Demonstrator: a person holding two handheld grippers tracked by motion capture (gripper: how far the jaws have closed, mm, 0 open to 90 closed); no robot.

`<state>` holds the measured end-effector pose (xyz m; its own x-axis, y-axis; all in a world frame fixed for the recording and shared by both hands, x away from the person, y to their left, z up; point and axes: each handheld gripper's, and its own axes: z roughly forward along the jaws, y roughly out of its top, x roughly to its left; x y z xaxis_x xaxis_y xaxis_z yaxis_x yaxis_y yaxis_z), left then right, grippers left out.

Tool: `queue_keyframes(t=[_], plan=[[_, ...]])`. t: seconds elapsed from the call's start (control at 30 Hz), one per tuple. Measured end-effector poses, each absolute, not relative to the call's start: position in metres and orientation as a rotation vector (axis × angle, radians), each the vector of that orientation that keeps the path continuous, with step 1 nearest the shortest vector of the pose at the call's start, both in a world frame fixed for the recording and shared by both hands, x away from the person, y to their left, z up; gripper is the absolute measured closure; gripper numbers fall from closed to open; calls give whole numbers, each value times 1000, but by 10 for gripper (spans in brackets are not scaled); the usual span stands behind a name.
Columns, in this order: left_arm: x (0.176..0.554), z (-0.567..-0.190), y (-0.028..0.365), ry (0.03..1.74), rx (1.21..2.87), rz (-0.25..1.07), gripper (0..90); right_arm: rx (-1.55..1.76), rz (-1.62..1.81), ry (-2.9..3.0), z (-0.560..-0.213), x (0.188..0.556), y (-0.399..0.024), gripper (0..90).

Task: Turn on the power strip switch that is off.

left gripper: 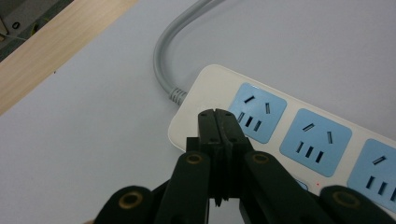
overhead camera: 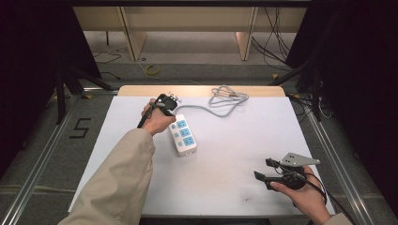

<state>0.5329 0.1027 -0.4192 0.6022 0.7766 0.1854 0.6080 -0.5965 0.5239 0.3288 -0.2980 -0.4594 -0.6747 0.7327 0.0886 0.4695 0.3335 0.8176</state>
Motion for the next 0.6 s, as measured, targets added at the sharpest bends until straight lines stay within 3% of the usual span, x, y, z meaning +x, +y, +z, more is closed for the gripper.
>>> queue_keyframes(t=[0.6], plan=[[536, -432, 95, 1100, 2497, 523, 899, 1082, 1261, 2306, -459, 328, -298, 298]])
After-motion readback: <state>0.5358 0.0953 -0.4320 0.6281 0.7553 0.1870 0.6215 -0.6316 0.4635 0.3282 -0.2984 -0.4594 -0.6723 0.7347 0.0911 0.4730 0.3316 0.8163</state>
